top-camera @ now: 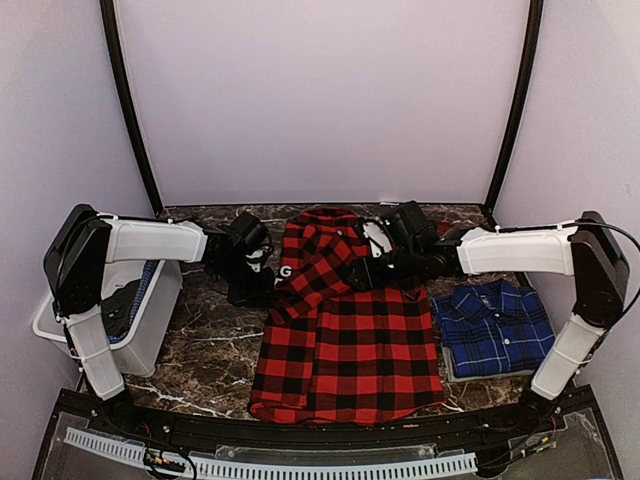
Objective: Fold and stack the long sleeve shirts
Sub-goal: Fold the flattened shirt at the center of the board.
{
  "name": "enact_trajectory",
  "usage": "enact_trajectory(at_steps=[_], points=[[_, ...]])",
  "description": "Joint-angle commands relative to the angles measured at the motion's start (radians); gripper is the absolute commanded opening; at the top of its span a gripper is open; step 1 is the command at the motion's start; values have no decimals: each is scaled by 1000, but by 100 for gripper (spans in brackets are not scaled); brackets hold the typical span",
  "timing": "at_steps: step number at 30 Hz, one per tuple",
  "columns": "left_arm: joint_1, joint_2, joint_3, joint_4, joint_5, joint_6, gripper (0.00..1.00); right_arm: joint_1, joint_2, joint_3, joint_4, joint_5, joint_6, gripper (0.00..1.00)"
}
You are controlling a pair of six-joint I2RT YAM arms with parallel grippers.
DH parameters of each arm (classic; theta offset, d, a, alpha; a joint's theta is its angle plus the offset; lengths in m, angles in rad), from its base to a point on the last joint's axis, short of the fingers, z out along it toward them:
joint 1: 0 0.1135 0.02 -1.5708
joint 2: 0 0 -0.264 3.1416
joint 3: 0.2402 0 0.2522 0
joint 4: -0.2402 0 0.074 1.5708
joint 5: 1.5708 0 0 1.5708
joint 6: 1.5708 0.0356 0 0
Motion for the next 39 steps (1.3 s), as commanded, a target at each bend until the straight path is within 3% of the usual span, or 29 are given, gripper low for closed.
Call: enact_trajectory(at_steps=[1, 14, 27, 39], points=[[-8, -15, 41, -64, 14, 26, 0, -7, -29, -18, 49, 6, 14, 52], [-33, -37, 112, -164, 152, 33, 0, -13, -15, -14, 36, 27, 9, 52], [-92, -156, 21, -173, 312, -139, 0, -73, 18, -10, -1, 35, 2, 52], [-179, -254, -91, -202, 248, -197, 0, -84, 47, -1, 11, -7, 10, 52]])
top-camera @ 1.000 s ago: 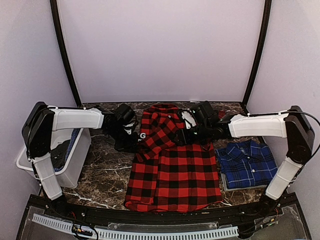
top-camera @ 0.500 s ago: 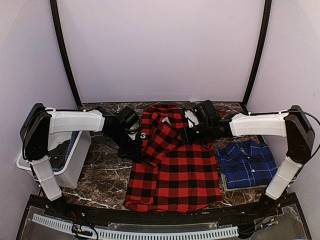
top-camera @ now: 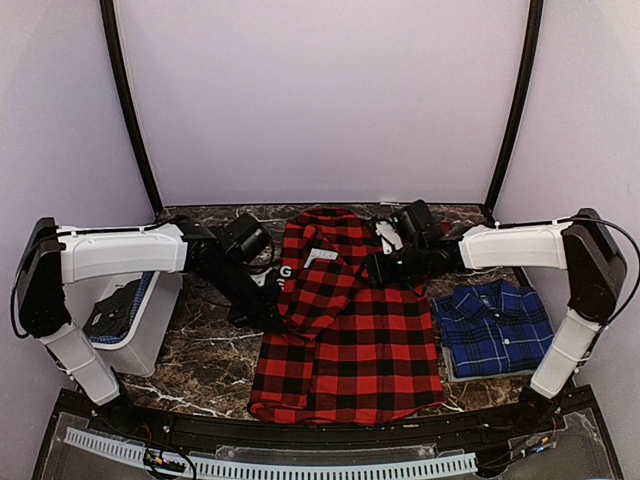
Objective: Fold and stack the long sleeve shirts
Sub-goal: Fold the flattened shirt at the center of the board.
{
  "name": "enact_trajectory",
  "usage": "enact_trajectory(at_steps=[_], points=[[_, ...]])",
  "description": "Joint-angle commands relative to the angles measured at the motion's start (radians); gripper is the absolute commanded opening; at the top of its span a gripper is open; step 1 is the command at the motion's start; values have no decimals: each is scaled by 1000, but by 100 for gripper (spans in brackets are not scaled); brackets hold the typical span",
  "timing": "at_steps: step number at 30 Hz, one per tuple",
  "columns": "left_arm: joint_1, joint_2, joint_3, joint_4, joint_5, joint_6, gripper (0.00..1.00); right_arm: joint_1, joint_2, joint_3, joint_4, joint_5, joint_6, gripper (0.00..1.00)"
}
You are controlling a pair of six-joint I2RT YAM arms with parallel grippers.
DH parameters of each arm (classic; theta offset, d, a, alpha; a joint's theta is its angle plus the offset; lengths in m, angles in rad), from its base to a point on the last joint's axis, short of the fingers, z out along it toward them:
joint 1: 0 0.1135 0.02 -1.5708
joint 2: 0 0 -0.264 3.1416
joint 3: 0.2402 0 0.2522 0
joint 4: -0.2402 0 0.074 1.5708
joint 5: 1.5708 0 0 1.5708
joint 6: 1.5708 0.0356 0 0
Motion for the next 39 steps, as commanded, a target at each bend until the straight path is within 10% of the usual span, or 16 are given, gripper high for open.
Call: enact_trajectory(at_steps=[1, 23, 31, 39], points=[[-37, -58, -86, -33, -50, -48, 0, -3, 21, 9, 24, -31, 6, 52], [-181, -17, -185, 101, -172, -135, 1, -4, 57, 27, 21, -82, 3, 51], [-234, 3, -143, 79, -159, -81, 42, -4, 70, 26, 26, -90, 5, 52], [-186, -100, -70, 11, -262, -6, 43, -1, 89, 57, 44, -126, 20, 52]])
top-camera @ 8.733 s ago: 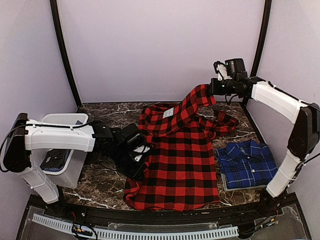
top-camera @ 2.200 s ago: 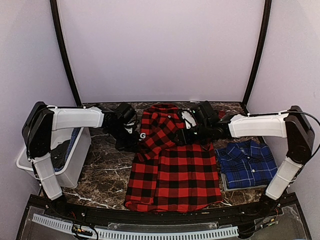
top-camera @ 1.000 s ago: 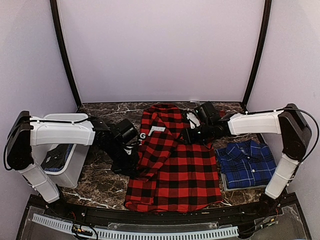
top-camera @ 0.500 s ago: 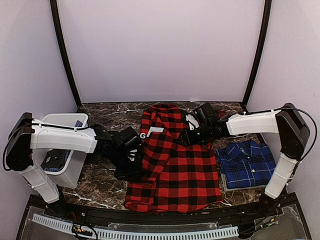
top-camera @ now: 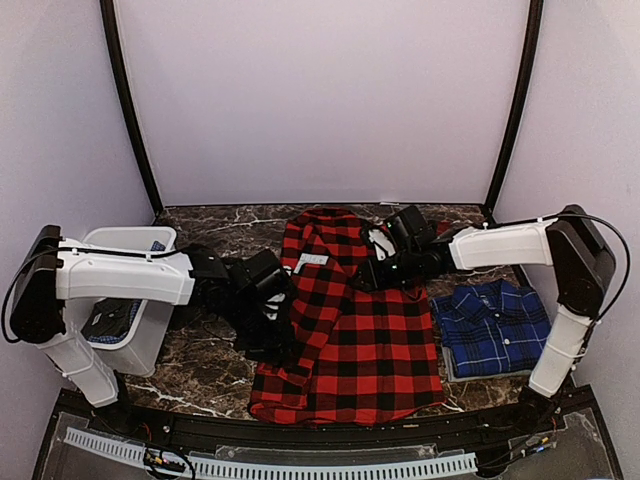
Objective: Fold and stack the long sleeve shirts
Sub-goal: Fold the flattened shirt at the center of the board.
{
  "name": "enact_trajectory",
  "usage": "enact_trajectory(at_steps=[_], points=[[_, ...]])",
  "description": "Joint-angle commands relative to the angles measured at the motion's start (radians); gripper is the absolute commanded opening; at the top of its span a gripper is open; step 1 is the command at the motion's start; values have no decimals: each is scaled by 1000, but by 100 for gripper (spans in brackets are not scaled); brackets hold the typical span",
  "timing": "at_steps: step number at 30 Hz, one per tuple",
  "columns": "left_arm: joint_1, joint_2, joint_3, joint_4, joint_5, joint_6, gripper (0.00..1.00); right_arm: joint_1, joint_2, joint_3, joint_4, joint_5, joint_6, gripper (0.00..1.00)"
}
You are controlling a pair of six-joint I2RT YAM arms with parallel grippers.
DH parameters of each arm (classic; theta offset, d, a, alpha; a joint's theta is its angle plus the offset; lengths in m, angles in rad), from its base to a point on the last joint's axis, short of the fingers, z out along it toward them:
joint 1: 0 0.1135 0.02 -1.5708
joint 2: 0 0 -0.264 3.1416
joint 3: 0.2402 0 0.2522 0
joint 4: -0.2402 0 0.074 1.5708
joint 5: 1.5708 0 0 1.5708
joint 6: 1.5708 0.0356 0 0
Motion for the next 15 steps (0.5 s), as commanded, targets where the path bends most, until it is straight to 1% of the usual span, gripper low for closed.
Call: enact_trajectory(at_steps=[1, 5, 9, 12, 15], points=[[65, -95, 50, -39, -71, 67, 40, -1, 26, 48, 45, -42, 21, 51], [146, -89, 41, 39, -64, 119, 30, 8, 59, 90, 63, -71, 41, 51], [206, -20, 36, 173, -9, 172, 22, 12, 112, 159, 79, -100, 63, 49], [230, 58, 30, 309, 19, 193, 20, 12, 171, 223, 97, -116, 84, 48], [252, 119, 26, 406, 53, 198, 18, 12, 235, 297, 102, -143, 104, 46]])
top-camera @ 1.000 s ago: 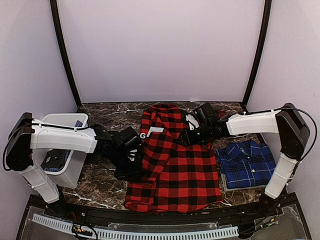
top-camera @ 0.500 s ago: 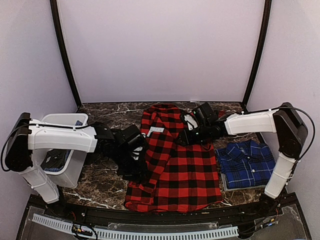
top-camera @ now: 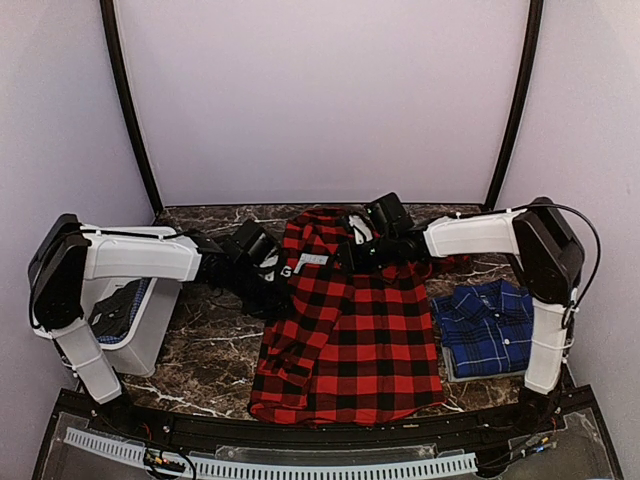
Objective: Fold and stack the long sleeve shirts
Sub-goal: Fold the flattened shirt at the center of the board.
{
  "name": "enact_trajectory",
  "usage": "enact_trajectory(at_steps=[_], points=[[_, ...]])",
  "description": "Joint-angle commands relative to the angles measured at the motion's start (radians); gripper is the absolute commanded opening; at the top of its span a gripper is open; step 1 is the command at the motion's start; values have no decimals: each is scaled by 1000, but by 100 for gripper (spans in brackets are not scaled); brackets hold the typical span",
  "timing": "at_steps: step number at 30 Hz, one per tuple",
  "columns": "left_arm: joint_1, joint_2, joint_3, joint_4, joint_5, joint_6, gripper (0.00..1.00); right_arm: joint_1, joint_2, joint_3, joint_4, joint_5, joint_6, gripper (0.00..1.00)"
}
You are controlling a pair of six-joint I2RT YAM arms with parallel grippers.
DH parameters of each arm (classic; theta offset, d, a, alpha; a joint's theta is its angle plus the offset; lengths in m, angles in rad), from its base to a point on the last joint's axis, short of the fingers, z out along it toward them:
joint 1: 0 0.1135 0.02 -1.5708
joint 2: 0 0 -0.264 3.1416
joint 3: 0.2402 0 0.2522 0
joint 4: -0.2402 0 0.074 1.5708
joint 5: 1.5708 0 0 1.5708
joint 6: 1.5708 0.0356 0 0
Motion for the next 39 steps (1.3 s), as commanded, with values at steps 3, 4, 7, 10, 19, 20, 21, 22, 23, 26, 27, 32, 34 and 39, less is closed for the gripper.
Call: enact_trajectory(at_steps=[3, 4, 7, 10, 19, 20, 21, 22, 23, 26, 27, 32, 34, 39], points=[[44, 122, -13, 239, 55, 40, 15, 6, 122, 149, 58, -53, 56, 46], [53, 141, -17, 248, 52, 34, 14, 5, 140, 164, 58, -50, 58, 46], [60, 162, -54, 260, 35, 15, 13, -2, 187, 198, 54, -49, 62, 46], [63, 164, -103, 270, 24, -12, 13, -17, 224, 204, 59, -52, 69, 46], [65, 110, -293, 360, 52, -93, 13, -27, 294, 173, 92, -95, 97, 46], [65, 98, -311, 363, 53, -96, 13, -27, 295, 165, 99, -102, 104, 46], [65, 91, -318, 361, 54, -103, 13, -26, 297, 155, 104, -107, 111, 46], [65, 75, -332, 350, 52, -104, 13, -25, 295, 146, 104, -114, 119, 46], [65, 56, -338, 336, 48, -105, 13, -24, 293, 135, 126, -122, 128, 46], [65, 10, -373, 308, 33, -104, 14, -9, 289, 122, 151, -133, 143, 46], [65, -10, -377, 288, 30, -102, 14, -4, 293, 122, 152, -137, 149, 46], [65, -68, -386, 240, 17, -84, 14, 27, 297, 133, 161, -147, 167, 45], [65, -84, -365, 220, 11, -69, 14, 29, 283, 141, 146, -129, 159, 45], [65, -103, -240, 150, -16, -9, 16, 25, 254, 240, 32, -47, 74, 47]])
